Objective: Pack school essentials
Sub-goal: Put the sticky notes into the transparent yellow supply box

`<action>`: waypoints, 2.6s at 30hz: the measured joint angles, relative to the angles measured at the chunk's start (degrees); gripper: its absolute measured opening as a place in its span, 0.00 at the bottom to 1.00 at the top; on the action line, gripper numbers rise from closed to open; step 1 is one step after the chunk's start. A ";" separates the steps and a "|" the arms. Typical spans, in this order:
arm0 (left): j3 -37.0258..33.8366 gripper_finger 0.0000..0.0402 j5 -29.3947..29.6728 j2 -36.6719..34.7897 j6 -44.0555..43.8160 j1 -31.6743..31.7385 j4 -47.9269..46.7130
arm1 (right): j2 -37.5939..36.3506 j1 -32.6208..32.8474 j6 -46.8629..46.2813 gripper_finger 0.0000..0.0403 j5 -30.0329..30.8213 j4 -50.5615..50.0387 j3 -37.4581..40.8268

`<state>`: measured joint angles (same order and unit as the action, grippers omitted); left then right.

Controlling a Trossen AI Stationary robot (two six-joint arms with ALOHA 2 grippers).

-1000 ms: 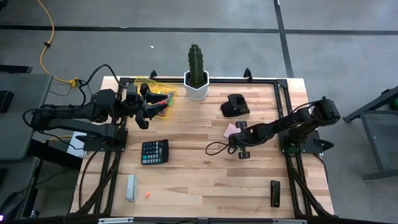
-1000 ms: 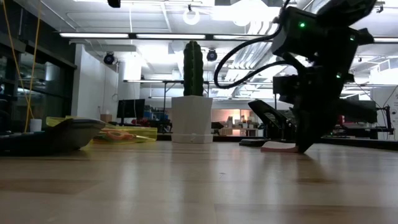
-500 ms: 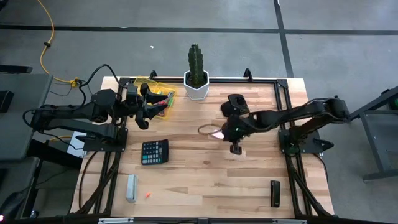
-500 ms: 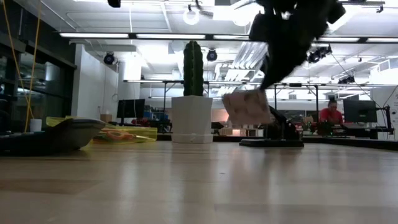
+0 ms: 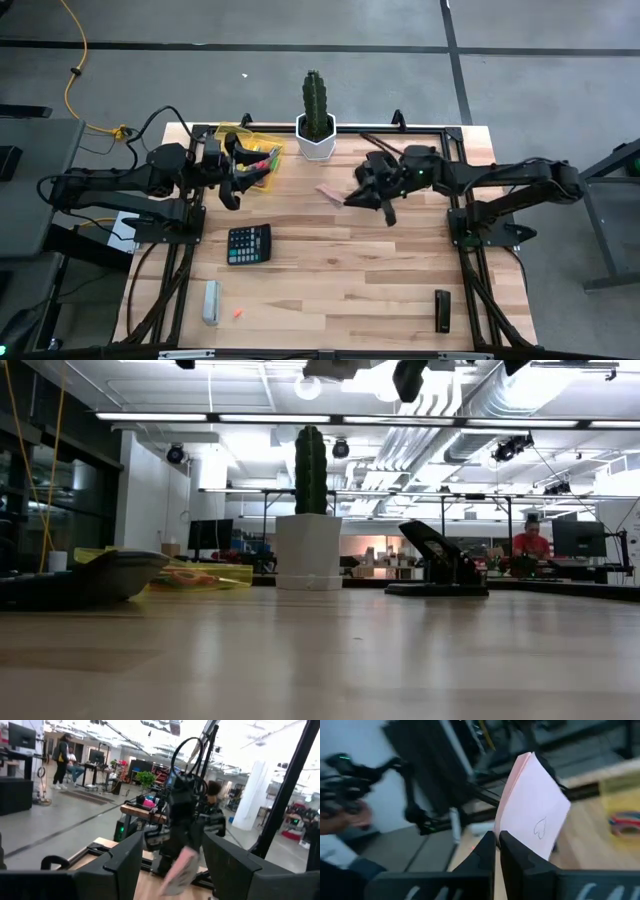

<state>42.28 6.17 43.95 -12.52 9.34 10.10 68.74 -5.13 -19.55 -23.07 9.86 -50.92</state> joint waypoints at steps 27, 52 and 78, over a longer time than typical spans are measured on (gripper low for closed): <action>7.72 0.58 -3.37 22.95 5.69 -3.56 -0.17 | 1.14 -0.08 -3.81 0.00 -4.04 2.58 -0.07; 13.11 0.58 -10.88 34.05 7.05 -3.56 2.56 | 1.13 -0.06 -4.46 0.00 -7.67 1.98 -0.07; 11.47 0.01 -2.95 8.66 10.30 4.05 -25.58 | -10.04 -7.76 0.66 0.53 8.21 -8.57 -0.07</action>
<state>53.75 3.22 52.61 -2.22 13.39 -15.48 58.70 -12.89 -18.89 -14.86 1.29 -50.98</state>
